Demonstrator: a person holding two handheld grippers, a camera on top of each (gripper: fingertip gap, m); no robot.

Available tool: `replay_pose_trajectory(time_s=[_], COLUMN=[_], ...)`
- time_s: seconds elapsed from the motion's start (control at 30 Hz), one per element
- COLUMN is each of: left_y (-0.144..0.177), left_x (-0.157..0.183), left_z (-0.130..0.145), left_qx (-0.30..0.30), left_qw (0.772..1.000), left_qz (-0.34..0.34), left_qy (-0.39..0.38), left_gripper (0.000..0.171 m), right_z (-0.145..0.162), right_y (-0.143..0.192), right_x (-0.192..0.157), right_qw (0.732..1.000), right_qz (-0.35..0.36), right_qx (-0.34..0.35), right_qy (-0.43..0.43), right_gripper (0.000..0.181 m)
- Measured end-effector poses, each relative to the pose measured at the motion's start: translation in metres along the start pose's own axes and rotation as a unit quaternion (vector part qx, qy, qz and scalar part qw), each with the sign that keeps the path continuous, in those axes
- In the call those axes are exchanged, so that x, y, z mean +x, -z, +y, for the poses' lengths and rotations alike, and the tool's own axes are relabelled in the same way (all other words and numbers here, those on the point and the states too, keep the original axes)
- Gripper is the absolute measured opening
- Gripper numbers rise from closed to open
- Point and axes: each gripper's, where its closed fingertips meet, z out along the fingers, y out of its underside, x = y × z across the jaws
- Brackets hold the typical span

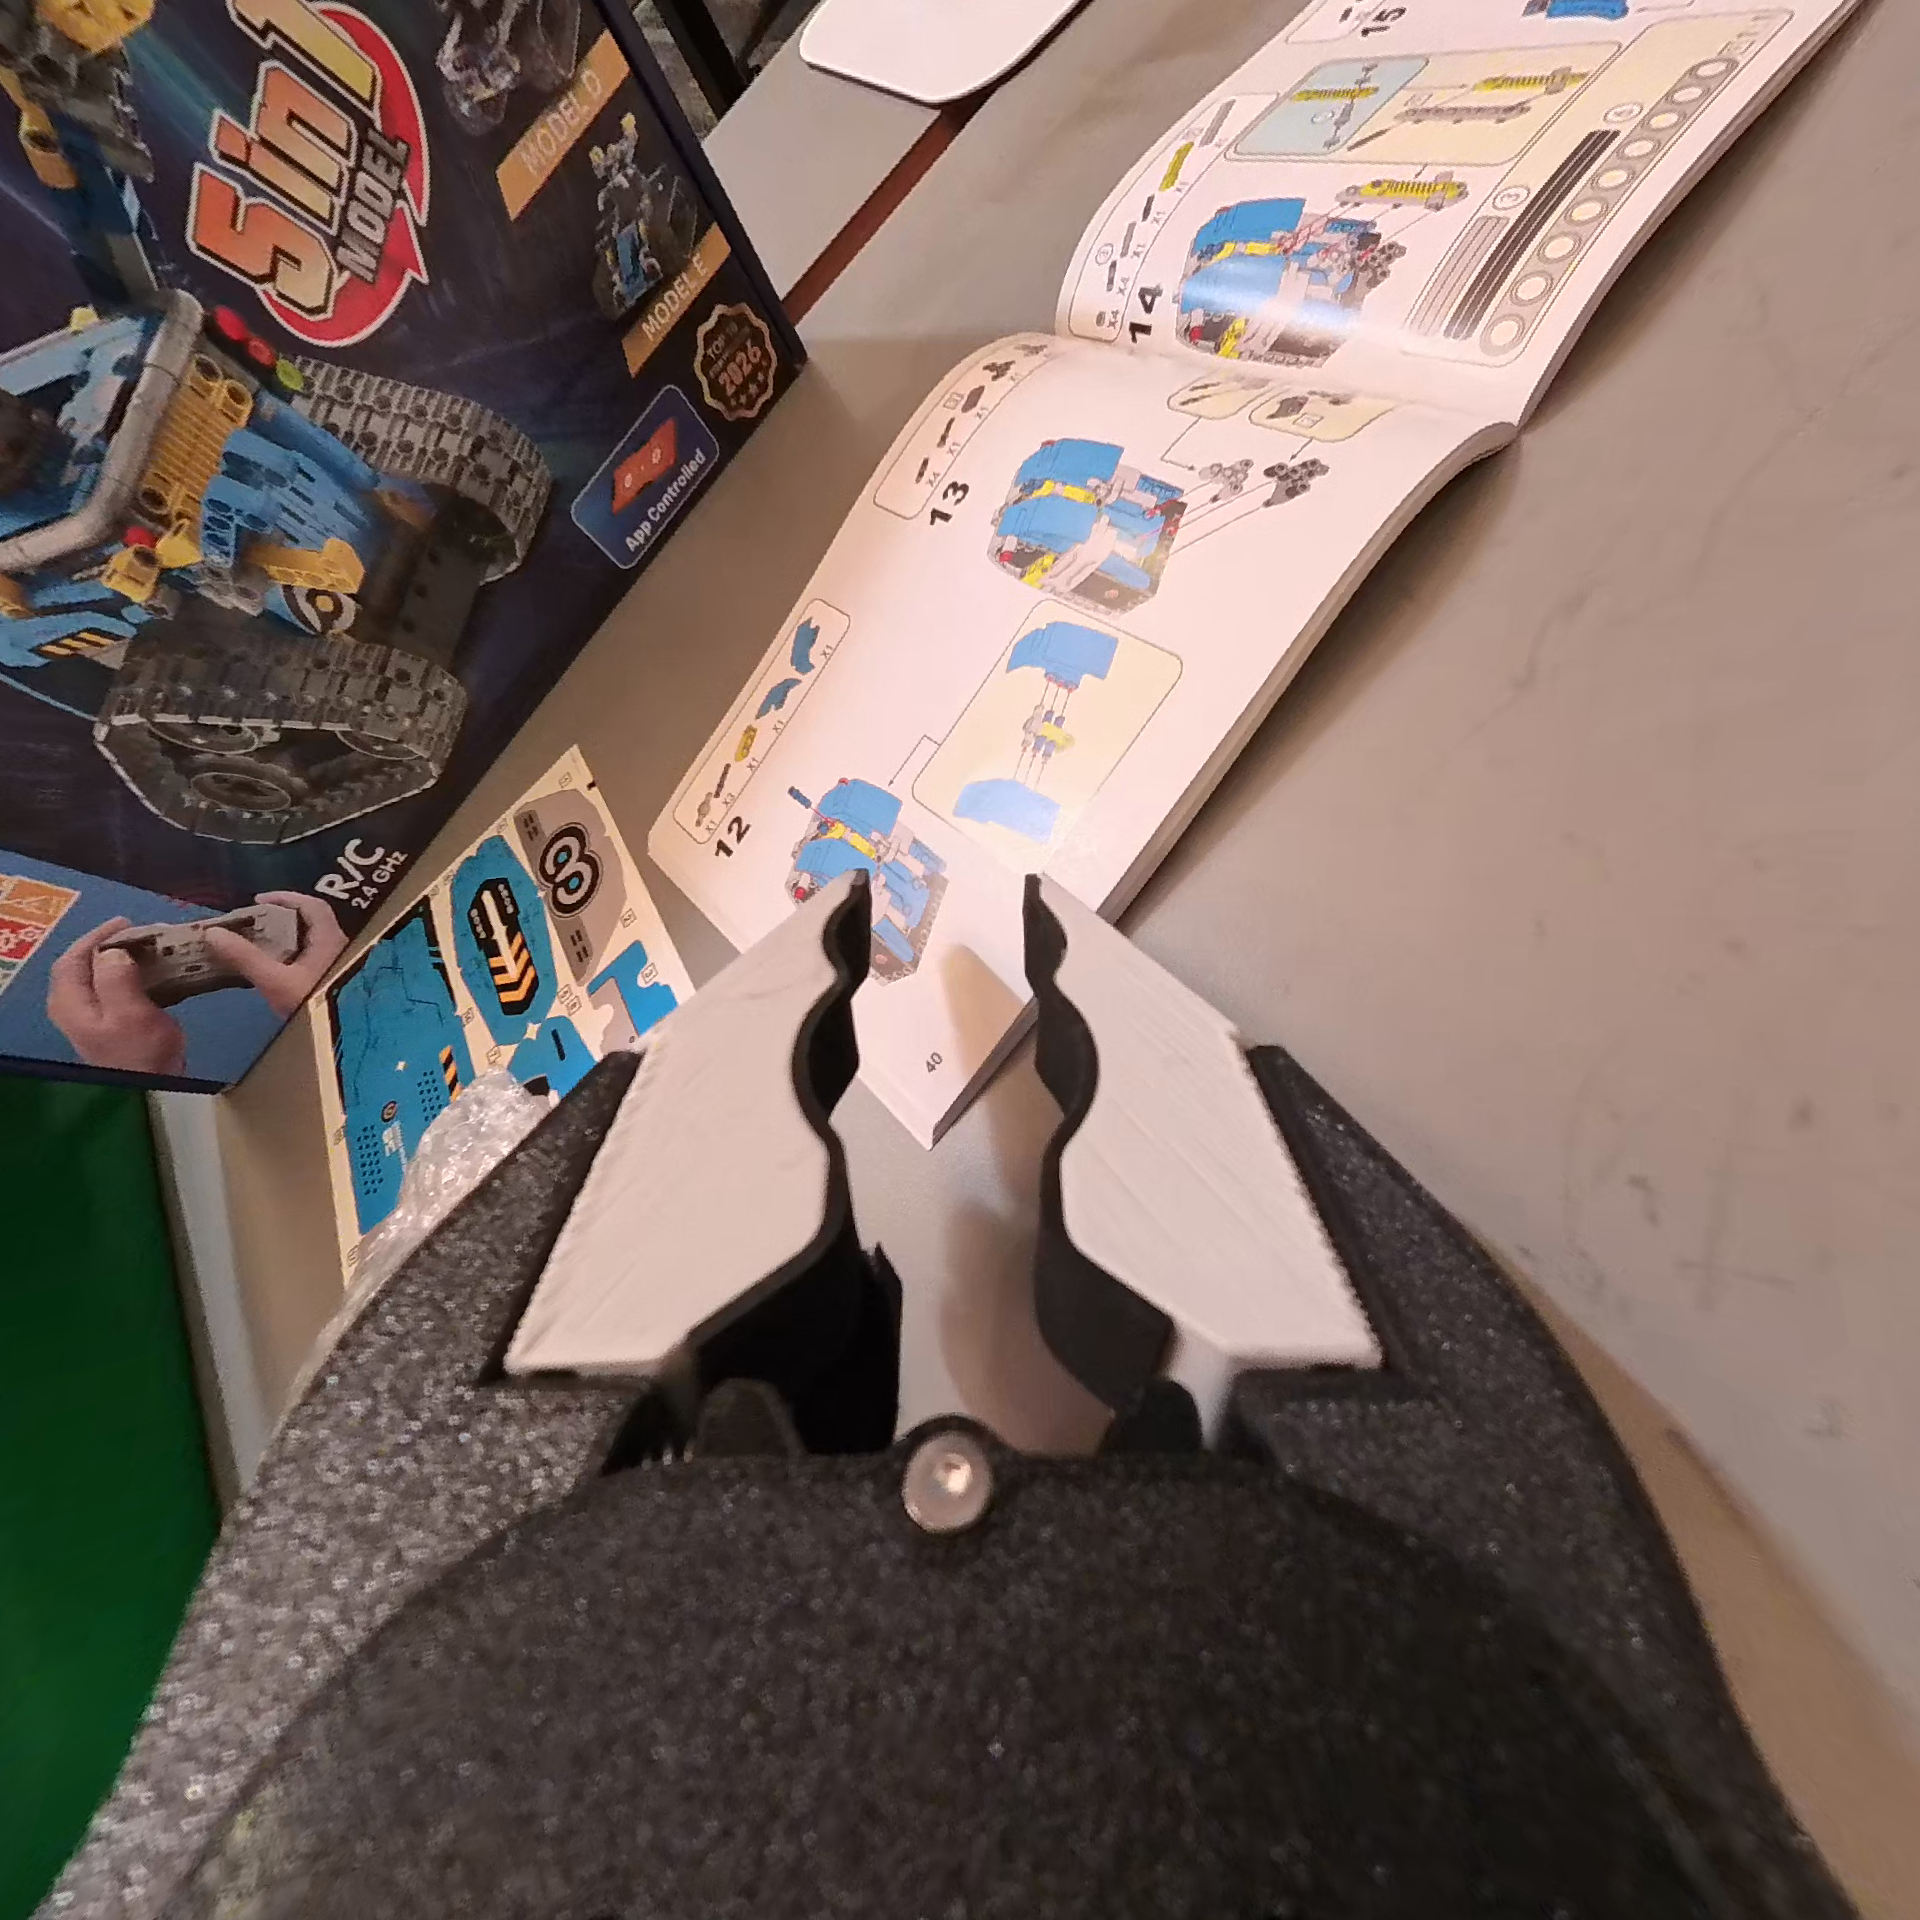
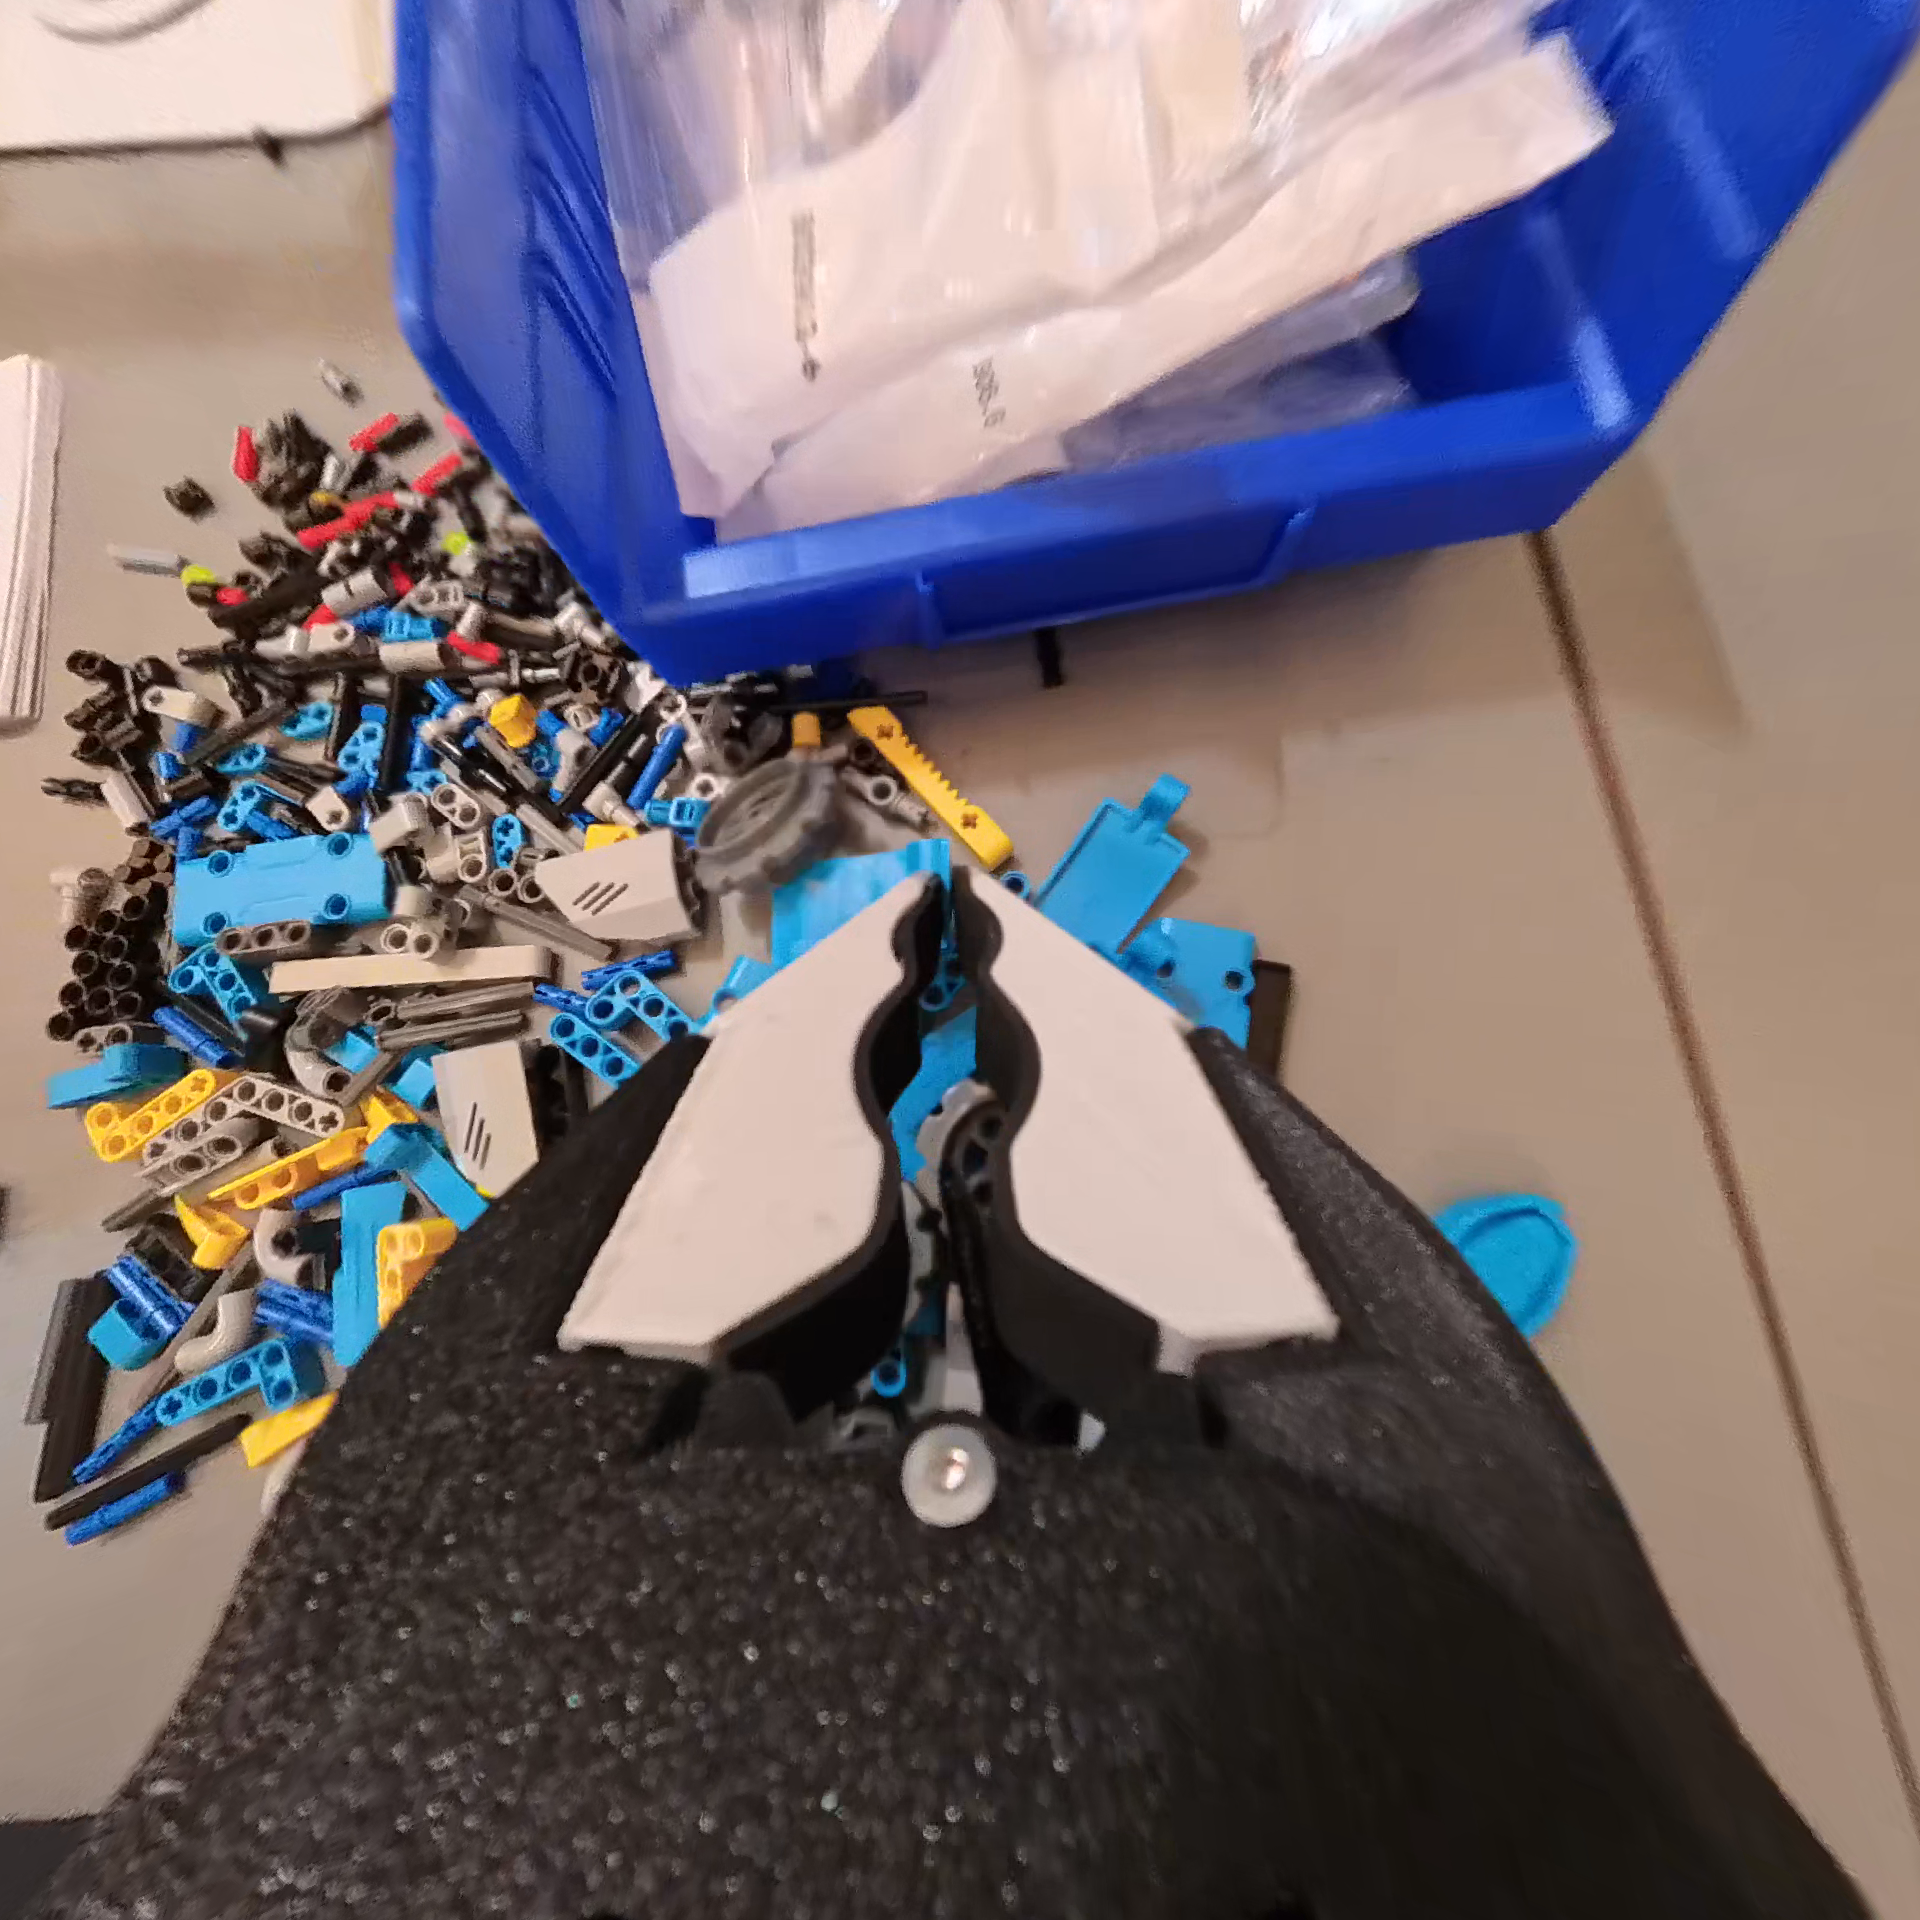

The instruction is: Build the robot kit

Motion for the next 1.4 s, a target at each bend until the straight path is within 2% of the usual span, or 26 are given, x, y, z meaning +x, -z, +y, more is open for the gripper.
replay_pose_trajectory(time_s=[0.13, 0.23, 0.3, 0.37, 0.4, 0.43, 0.47, 0.53, 0.63, 0.67, 0.7, 0.77, 0.8, 0.83, 0.87, 0.93, 0.97, 1.0, 1.1, 1.2, 1.3, 1.4], left_y=[0.0, -0.001, 0.0, 0.0, 0.0, 0.0, 0.0, 0.0, 0.0, 0.0, 0.0, 0.0, 0.0, 0.0, 0.0, 0.0, 0.0, 0.0, 0.0, 0.0, 0.0, 0.0], left_x=[0.001, 0.002, 0.003, 0.003, 0.003, 0.002, 0.002, 0.001, 0.0, 0.0, 0.0, 0.001, 0.001, 0.002, 0.002, 0.003, 0.003, 0.002, 0.003, 0.003, 0.003, 0.003], left_z=[0.0, 0.0, 0.0, 0.0, 0.0, 0.0, -0.001, -0.001, -0.001, -0.001, -0.001, -0.001, -0.001, -0.001, -0.001, -0.001, -0.001, -0.001, -0.001, -0.001, 0.0, 0.0], left_qx=[-0.001, -0.002, -0.002, -0.001, -0.001, -0.001, 0.0, 0.0, 0.001, 0.002, 0.002, 0.002, 0.002, 0.001, 0.001, 0.001, 0.001, 0.001, 0.001, 0.0, 0.0, 0.0], left_qw=[1.0, 1.0, 1.0, 1.0, 1.0, 1.0, 1.0, 1.0, 1.0, 1.0, 1.0, 1.0, 1.0, 1.0, 1.0, 1.0, 1.0, 1.0, 1.0, 1.0, 1.0, 1.0], left_qz=[0.0, 0.001, 0.0, -0.001, -0.001, 0.0, 0.001, 0.003, 0.007, 0.007, 0.007, 0.005, 0.004, 0.003, 0.002, 0.002, 0.002, 0.003, 0.004, 0.004, 0.004, 0.005], left_qy=[-0.005, -0.01, -0.013, -0.014, -0.013, -0.011, -0.008, 0.0, 0.008, 0.009, 0.008, 0.003, 0.0, -0.003, -0.006, -0.009, -0.009, -0.008, -0.007, -0.009, -0.01, -0.009], left_gripper=[0.029, 0.029, 0.029, 0.029, 0.029, 0.029, 0.029, 0.029, 0.029, 0.029, 0.029, 0.029, 0.029, 0.029, 0.029, 0.029, 0.029, 0.029, 0.029, 0.029, 0.029, 0.029], right_z=[-0.009, -0.009, -0.011, -0.02, -0.03, -0.042, -0.052, -0.062, -0.071, -0.073, -0.073, -0.072, -0.071, -0.065, -0.056, -0.032, -0.019, -0.009, 0.016, 0.036, 0.048, 0.053], right_y=[0.032, 0.046, 0.053, 0.064, 0.076, 0.093, 0.114, 0.144, 0.178, 0.181, 0.182, 0.184, 0.181, 0.168, 0.147, 0.097, 0.073, 0.055, 0.021, 0.002, -0.005, -0.007], right_x=[0.005, 0.009, 0.003, -0.025, -0.043, -0.063, -0.08, -0.102, -0.122, -0.126, -0.132, -0.145, -0.152, -0.162, -0.173, -0.189, -0.194, -0.202, -0.24, -0.266, -0.276, -0.28], right_qw=[0.998, 0.997, 0.997, 0.987, 0.968, 0.932, 0.886, 0.799, 0.673, 0.653, 0.65, 0.652, 0.667, 0.711, 0.77, 0.883, 0.92, 0.941, 0.958, 0.966, 0.968, 0.969], right_qz=[0.039, 0.045, 0.015, -0.101, -0.187, -0.29, -0.386, -0.524, -0.665, -0.682, -0.686, -0.692, -0.684, -0.649, -0.594, -0.45, -0.381, -0.335, -0.285, -0.242, -0.202, -0.198], right_qx=[0.04, 0.056, 0.072, 0.106, 0.133, 0.166, 0.191, 0.198, 0.176, 0.17, 0.165, 0.158, 0.151, 0.138, 0.123, 0.085, 0.063, 0.046, 0.005, -0.028, -0.044, -0.053], right_qy=[0.032, 0.021, -0.008, -0.065, -0.104, -0.142, -0.173, -0.218, -0.271, -0.281, -0.28, -0.265, -0.254, -0.232, -0.196, -0.102, -0.061, -0.029, 0.025, 0.087, 0.144, 0.138], right_gripper=[0.001, 0.001, 0.001, 0.001, 0.001, 0.001, 0.001, 0.001, 0.001, 0.001, 0.001, 0.001, 0.001, 0.001, 0.001, 0.001, 0.002, 0.002, 0.002, 0.002, 0.002, 0.002])
